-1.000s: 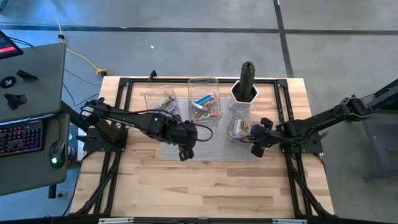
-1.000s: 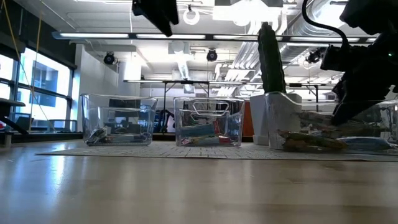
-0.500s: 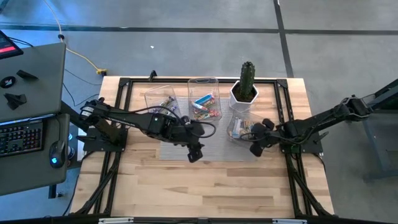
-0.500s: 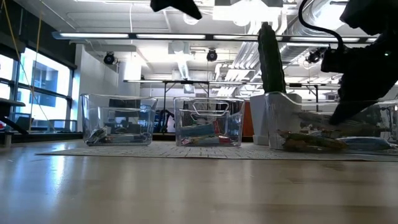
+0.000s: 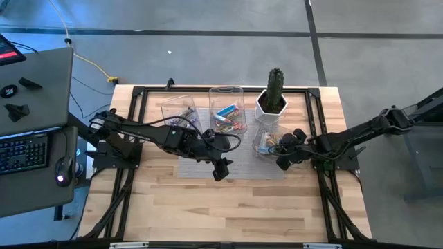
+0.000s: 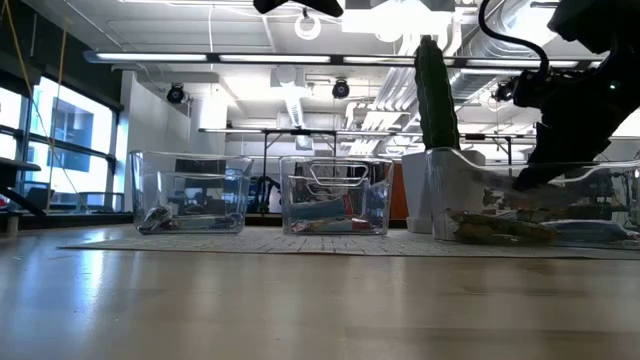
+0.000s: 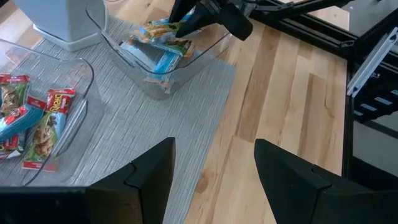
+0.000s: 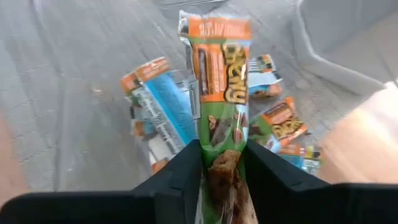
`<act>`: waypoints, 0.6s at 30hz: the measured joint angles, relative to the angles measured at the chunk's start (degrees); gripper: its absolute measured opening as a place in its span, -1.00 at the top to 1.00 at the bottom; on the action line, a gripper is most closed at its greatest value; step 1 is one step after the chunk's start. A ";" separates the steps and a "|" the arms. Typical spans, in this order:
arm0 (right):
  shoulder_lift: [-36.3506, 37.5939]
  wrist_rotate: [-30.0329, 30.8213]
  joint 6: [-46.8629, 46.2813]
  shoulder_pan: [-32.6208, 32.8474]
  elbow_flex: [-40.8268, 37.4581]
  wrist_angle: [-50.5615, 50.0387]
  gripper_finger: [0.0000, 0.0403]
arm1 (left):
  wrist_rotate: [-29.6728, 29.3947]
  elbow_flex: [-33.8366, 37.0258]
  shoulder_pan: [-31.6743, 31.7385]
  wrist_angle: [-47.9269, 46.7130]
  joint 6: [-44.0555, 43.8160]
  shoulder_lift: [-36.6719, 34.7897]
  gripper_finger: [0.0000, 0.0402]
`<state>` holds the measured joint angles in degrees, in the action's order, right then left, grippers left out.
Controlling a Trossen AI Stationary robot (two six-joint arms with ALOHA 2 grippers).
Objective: Pick and place Granola Bars by type
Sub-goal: Put the yellow granola bar into the right bin, then return to Home Position
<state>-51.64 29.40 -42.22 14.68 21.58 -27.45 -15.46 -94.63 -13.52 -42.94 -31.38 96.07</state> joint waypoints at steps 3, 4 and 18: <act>-0.02 1.64 0.20 0.00 0.00 -0.10 0.35 | 0.00 0.00 0.00 0.00 0.00 0.00 -0.06; -0.02 1.98 0.20 0.00 0.00 -0.25 0.28 | 0.00 0.00 0.00 0.00 0.00 0.00 -0.06; 11.92 -1.92 11.15 1.27 0.55 14.78 -0.45 | 0.00 0.00 0.00 0.00 0.00 0.00 -0.06</act>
<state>-39.73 27.48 -31.07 15.94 22.13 -12.67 -15.46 -94.63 -13.52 -42.94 -31.38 96.07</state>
